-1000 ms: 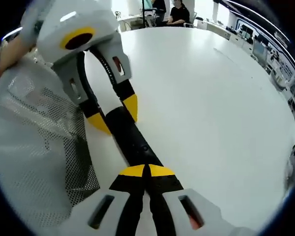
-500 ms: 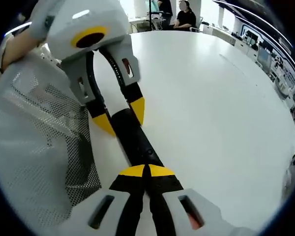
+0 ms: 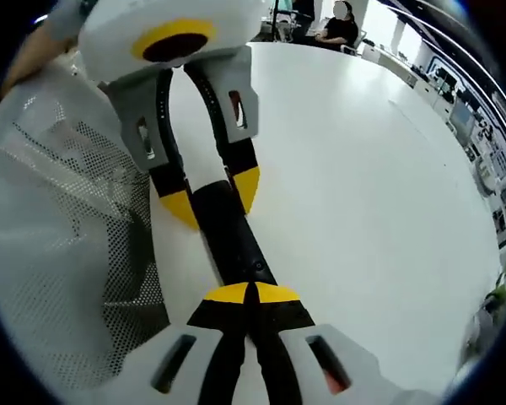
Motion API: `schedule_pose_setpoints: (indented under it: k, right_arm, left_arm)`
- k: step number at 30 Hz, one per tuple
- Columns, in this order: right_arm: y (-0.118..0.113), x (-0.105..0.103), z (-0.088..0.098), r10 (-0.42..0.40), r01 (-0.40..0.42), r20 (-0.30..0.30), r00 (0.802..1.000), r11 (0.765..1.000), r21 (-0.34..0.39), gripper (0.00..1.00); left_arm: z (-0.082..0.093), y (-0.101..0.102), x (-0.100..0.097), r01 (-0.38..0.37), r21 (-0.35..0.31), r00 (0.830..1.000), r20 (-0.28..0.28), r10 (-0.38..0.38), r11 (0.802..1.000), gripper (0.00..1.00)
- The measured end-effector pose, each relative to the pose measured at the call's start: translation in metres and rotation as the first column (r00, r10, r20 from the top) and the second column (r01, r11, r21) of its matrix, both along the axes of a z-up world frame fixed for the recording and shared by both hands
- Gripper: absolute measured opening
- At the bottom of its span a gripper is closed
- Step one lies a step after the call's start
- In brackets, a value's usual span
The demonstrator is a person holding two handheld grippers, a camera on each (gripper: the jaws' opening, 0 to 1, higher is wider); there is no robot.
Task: Press the specified remote control buttons in sequence, fully releasing each button before pressing the next.
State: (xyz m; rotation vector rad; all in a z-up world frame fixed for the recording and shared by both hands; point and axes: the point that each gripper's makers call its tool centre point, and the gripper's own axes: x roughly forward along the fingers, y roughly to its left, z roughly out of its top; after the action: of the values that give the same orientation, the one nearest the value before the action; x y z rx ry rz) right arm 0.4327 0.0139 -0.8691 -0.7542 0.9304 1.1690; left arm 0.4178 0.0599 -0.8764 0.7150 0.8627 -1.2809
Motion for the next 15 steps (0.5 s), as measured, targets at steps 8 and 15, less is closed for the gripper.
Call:
schedule_pose_setpoints:
  k: [8, 15]
  right_arm:
    - [-0.0021, 0.0003, 0.0005, -0.107, 0.107, -0.028, 0.994, 0.994, 0.029, 0.0]
    - [-0.0033, 0.0001, 0.0017, -0.277, 0.281, -0.058, 0.959, 0.954, 0.105, 0.0]
  left_arm:
    - [0.0, 0.0003, -0.0002, -0.013, -0.01, 1.0, 0.008, 0.013, 1.0, 0.25]
    - [0.0003, -0.0003, -0.0018, -0.028, -0.026, 0.999, 0.025, 0.029, 0.999, 0.24]
